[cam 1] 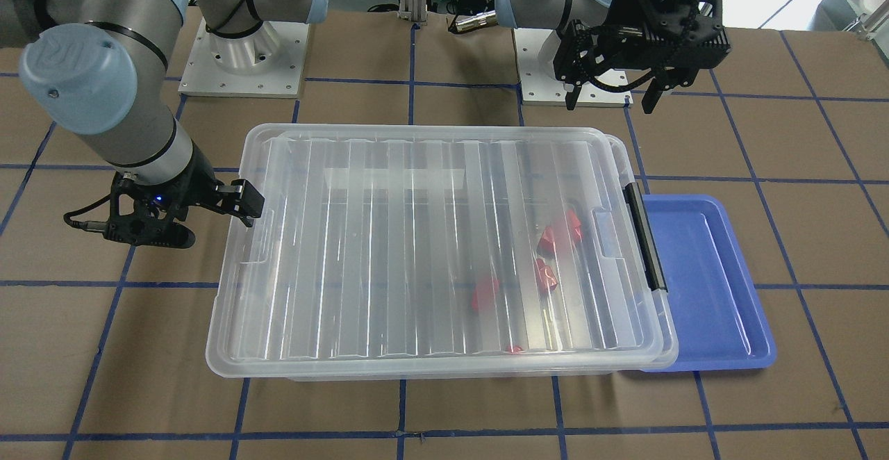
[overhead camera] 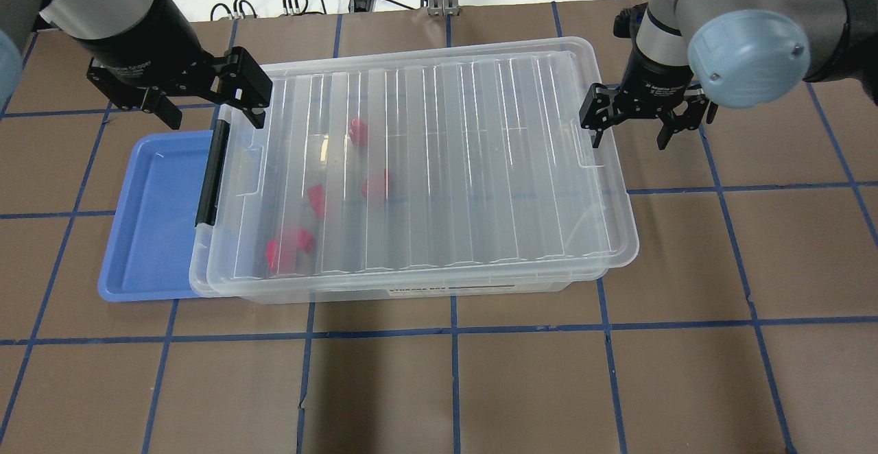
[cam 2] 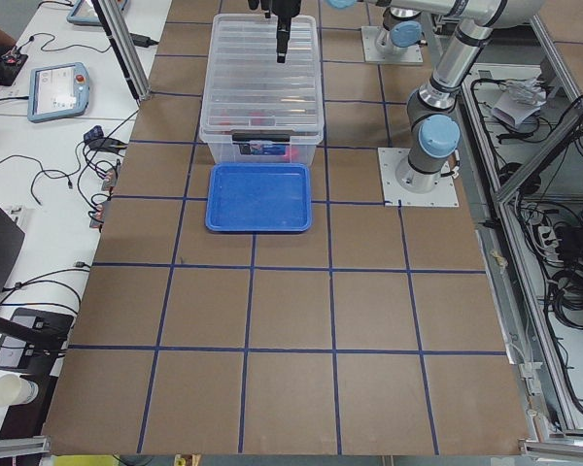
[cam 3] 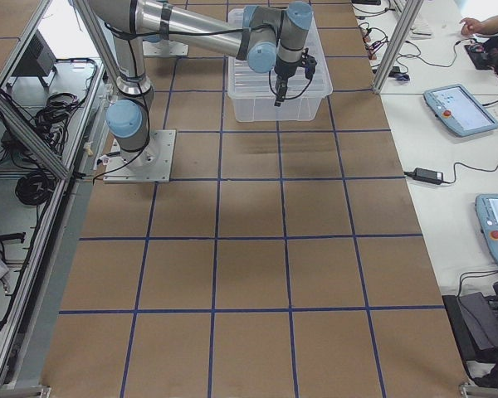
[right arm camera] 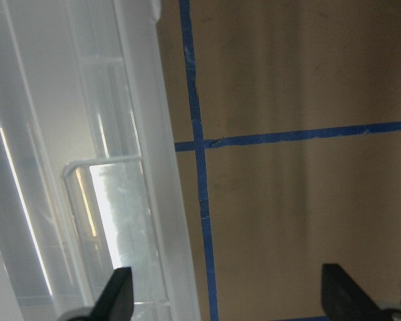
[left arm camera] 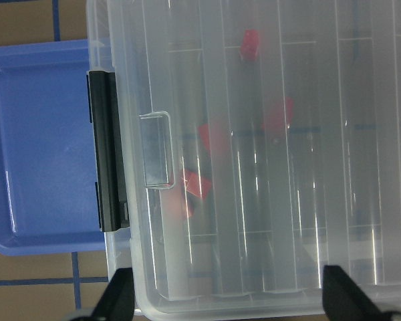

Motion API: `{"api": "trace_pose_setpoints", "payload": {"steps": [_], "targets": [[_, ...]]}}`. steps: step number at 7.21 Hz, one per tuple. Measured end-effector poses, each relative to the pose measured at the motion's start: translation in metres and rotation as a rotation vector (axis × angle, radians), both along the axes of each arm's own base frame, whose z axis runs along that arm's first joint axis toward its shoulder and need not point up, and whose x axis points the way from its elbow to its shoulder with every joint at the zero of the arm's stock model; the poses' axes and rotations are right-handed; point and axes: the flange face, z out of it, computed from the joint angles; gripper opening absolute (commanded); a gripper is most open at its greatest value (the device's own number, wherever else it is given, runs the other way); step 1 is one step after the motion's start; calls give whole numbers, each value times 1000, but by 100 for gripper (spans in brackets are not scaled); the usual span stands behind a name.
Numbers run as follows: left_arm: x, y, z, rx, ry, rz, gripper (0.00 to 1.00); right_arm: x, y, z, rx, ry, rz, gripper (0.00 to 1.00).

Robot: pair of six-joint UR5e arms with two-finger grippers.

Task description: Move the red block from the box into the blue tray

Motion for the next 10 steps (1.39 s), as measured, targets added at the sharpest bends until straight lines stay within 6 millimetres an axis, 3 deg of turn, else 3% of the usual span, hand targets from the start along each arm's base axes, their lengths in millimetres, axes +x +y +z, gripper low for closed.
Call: {"api": "trace_pose_setpoints", "payload": {"steps": [6,8,10], "targets": [[-5,-3,-11,19,6,28,100,-9,-6,-14,31,66,16,100],[-5,-6,-16,27,6,28,100,-26,-9,-15,39,96,38,100],[-6,-7,-24,45,2,26,100,-60,-13,-14,49,102,49,100]]}}
